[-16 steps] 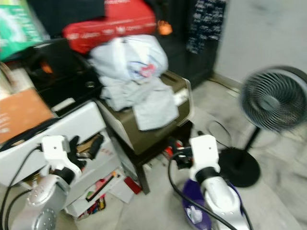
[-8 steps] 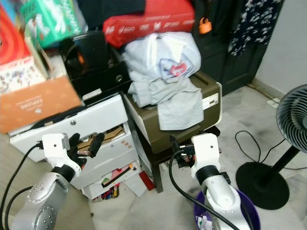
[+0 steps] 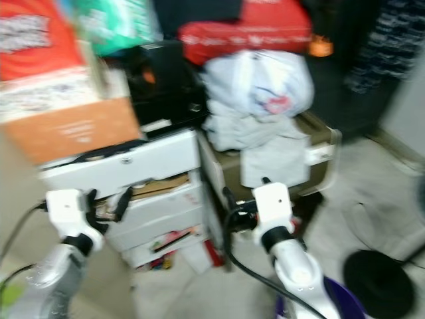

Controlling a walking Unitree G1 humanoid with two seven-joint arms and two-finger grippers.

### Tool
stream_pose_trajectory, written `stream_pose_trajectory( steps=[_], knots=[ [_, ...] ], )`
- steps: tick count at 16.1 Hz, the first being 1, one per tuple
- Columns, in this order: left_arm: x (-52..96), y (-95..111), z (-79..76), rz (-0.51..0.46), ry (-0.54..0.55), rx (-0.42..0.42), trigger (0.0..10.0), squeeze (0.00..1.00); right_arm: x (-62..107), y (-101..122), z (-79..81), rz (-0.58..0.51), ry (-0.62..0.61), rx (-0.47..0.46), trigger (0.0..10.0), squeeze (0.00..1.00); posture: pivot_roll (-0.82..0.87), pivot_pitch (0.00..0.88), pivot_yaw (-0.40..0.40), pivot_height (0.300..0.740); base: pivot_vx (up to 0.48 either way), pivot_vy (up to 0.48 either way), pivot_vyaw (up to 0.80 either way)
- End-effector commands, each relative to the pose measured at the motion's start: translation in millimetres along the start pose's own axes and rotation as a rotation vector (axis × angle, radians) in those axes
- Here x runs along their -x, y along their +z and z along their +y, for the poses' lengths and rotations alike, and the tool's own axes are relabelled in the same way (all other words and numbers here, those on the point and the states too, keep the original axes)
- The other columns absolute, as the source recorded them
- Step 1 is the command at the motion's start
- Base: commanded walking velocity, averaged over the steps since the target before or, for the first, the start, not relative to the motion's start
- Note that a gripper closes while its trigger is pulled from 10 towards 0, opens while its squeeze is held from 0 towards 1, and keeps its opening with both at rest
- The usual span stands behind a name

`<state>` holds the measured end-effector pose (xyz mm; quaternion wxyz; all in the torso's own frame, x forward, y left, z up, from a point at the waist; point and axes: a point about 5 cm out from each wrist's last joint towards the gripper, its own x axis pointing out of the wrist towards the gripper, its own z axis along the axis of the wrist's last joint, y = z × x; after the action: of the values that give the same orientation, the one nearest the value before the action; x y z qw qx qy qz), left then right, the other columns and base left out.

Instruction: Clean up the room

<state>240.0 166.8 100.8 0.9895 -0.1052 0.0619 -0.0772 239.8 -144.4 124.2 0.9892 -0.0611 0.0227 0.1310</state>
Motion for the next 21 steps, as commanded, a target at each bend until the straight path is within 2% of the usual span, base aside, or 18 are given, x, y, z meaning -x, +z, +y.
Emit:
stream_pose_trajectory(
  steps=[1,4,12,17,21],
  knots=[
    [-0.5,3.8,2.5,-0.009,0.003,-0.029,10.0,0.00,-0.9,-1.1,0.8,0.000,0.002,-0.009,10.0,0.00,-0.23,0.024,0.066,0.740,0.000,0.000,0.49],
    [-2.1,3.3,2.9,-0.005,0.000,-0.036,10.0,0.00,-0.7,-1.8,0.6,0.000,-0.004,-0.007,10.0,0.00,-0.23,0.020,0.071,0.740,0.000,0.000,0.16],
    [-0.3,3.1,2.6,-0.001,-0.009,-0.023,10.0,0.00,-1.0,-2.9,2.3,0.004,0.005,-0.010,10.0,0.00,-0.22,0.026,0.070,0.740,0.000,0.000,0.49],
    [-0.2,3.1,3.5,-0.001,-0.008,-0.009,10.0,0.00,-1.3,-3.0,3.4,0.004,0.003,-0.009,10.0,0.00,-0.22,0.031,0.075,0.740,0.000,0.000,0.00],
    [-0.6,3.0,3.9,0.000,-0.007,0.000,10.0,0.00,-1.4,-3.8,3.7,0.006,0.004,0.004,10.0,0.00,-0.22,0.031,0.075,0.740,0.000,0.000,0.71]
  ],
)
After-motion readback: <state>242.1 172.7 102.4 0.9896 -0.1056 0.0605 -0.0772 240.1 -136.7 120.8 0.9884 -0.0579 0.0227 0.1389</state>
